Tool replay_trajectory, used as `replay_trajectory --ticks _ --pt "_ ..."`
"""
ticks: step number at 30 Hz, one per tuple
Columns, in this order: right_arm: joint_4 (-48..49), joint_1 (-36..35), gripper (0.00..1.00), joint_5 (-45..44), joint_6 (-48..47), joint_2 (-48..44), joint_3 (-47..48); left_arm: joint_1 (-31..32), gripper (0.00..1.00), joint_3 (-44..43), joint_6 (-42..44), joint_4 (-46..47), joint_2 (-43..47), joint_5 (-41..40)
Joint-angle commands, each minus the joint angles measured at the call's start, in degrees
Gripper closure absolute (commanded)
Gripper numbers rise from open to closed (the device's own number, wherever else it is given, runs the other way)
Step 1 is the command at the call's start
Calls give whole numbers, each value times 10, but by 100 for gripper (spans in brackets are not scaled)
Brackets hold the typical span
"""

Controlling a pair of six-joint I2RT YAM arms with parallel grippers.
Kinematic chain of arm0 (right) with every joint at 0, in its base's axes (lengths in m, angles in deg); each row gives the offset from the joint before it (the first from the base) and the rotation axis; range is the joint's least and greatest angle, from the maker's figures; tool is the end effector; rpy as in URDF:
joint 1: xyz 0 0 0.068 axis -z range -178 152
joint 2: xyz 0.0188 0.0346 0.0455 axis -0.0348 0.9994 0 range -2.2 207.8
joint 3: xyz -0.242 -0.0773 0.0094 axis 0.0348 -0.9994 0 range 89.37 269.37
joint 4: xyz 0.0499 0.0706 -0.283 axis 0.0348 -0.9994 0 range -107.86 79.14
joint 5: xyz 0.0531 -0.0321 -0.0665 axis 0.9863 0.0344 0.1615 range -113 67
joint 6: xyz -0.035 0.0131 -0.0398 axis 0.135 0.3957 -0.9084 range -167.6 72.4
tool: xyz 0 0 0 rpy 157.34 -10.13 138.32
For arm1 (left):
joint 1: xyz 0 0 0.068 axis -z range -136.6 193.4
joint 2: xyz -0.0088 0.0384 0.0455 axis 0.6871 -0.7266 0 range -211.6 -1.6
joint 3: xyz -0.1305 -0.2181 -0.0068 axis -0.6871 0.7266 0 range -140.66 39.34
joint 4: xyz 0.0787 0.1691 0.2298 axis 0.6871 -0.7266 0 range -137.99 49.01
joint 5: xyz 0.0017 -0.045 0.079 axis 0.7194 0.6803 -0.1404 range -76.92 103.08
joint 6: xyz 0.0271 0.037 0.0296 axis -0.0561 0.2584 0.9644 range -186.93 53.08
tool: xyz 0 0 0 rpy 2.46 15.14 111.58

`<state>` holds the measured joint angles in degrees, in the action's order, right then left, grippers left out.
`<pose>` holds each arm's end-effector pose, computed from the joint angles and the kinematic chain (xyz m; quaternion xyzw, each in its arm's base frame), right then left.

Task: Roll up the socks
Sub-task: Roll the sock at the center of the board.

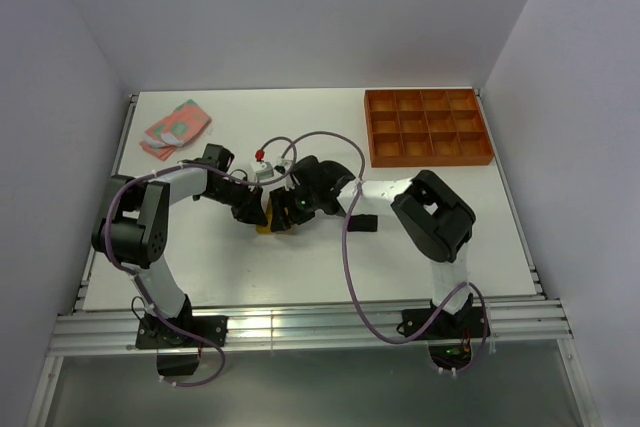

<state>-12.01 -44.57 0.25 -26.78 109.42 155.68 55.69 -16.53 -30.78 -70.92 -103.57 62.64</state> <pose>0.2817 0.3185 0.1051 -0.2755 0.8701 0.3572 0.1985 0.3193 -0.0980 0.0968 0.4162 0.8009 -0.3842 0.1940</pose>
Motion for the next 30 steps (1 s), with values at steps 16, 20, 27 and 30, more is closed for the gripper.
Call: replay_trajectory --ticks 16,20,27,30 --pt "193 -4 33 -154 41 -166 -241 -4 100 -20 -10 -39 -15 -119" --pt "153 -3 40 -216 76 -171 -225 5 100 -17 -17 -34 5 -126" --pt "69 -6 46 -251 113 -111 -103 27 100 -5 -32 -20 27 -141" --pt "26 -15 46 -261 114 -75 -40 33 100 -5 -35 -19 27 -141"
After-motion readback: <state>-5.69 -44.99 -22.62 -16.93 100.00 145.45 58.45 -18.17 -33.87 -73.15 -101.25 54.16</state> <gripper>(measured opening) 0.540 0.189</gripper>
